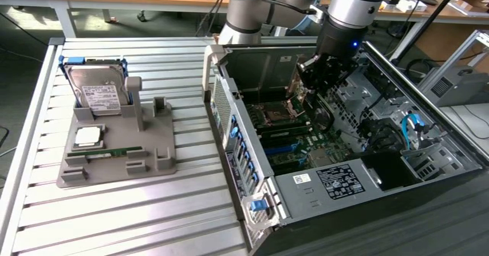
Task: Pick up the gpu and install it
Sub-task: 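Insert the gpu into the slot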
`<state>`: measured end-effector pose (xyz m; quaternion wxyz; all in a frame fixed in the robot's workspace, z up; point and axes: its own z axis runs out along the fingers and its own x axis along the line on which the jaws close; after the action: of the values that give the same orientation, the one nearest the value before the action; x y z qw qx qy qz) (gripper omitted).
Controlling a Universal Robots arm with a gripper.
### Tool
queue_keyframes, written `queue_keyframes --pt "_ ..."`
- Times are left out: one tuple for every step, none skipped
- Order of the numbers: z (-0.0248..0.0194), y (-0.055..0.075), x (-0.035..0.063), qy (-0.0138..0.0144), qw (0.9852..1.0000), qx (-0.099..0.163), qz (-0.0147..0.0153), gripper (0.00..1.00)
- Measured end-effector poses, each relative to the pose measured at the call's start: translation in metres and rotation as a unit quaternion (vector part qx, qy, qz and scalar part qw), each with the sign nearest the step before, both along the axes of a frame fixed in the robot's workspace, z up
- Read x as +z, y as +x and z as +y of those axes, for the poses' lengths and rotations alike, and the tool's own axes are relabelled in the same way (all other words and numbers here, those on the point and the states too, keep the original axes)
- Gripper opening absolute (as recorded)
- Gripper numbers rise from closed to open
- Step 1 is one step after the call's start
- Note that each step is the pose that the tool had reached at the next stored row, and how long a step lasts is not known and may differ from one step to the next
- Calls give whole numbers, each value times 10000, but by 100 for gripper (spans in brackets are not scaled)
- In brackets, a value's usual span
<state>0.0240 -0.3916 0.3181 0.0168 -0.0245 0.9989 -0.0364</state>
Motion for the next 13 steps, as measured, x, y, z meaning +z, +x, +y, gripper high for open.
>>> queue_keyframes --pt "0 0 0 0 10000 6 0 27" --pt "0 0 0 0 10000 11 0 27" --pt "0 0 0 0 10000 17 0 27" --pt "0 0 0 0 10000 24 0 27" --pt "0 0 0 0 10000 33 0 27" --pt "0 0 0 0 10000 41 0 27" --pt "0 0 0 0 10000 51 0 27" --pt "0 0 0 0 10000 61 0 27" --pt "0 0 0 0 10000 71 0 27" --pt "0 0 0 0 10000 83 0 27" --pt "0 0 -1 0 10000 96 0 27" --pt "0 0 0 0 9999 107 0 27" --pt "0 0 -1 0 9999 121 0 27"
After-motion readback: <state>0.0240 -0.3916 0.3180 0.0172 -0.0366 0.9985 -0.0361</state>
